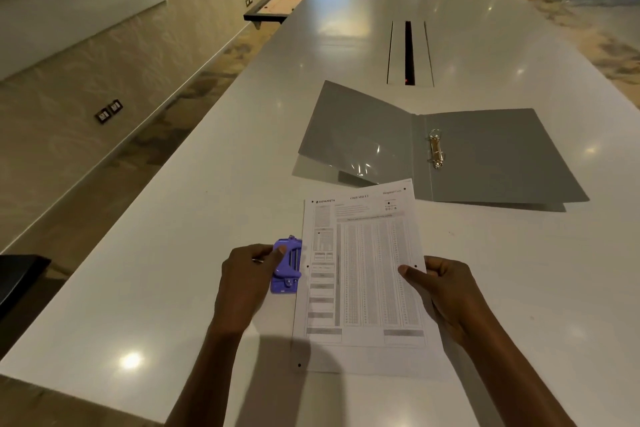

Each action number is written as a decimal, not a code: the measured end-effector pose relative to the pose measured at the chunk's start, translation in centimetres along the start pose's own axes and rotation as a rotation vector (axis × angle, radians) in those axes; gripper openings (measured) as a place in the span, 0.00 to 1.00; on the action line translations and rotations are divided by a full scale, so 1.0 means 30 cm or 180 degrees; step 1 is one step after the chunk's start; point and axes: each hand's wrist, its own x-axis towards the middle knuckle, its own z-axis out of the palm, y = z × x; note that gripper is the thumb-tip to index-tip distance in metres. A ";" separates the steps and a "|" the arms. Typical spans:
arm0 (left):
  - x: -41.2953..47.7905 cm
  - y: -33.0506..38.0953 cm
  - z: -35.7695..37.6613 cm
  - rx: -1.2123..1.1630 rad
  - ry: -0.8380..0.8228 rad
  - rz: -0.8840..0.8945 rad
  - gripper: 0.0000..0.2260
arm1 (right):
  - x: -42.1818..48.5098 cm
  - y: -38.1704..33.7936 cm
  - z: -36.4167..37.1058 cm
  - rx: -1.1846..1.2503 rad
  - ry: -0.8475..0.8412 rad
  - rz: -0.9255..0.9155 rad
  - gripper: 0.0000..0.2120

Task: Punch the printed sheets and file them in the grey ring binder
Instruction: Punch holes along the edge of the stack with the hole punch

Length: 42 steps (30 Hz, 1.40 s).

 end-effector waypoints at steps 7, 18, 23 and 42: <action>-0.008 0.000 -0.007 0.0079 -0.0014 0.0004 0.14 | 0.028 -0.005 0.030 -0.0243 0.0080 -0.0039 0.12; -0.004 0.014 -0.030 0.0242 -0.0181 -0.0014 0.15 | 0.060 -0.035 0.075 -0.0141 -0.0042 0.0204 0.07; -0.005 0.016 -0.036 0.0187 -0.0199 -0.0012 0.14 | 0.064 -0.038 0.072 -0.0084 -0.0065 0.0279 0.07; -0.004 0.015 -0.032 0.0228 -0.0183 0.0005 0.14 | 0.069 -0.034 0.077 -0.0299 -0.0062 0.0202 0.06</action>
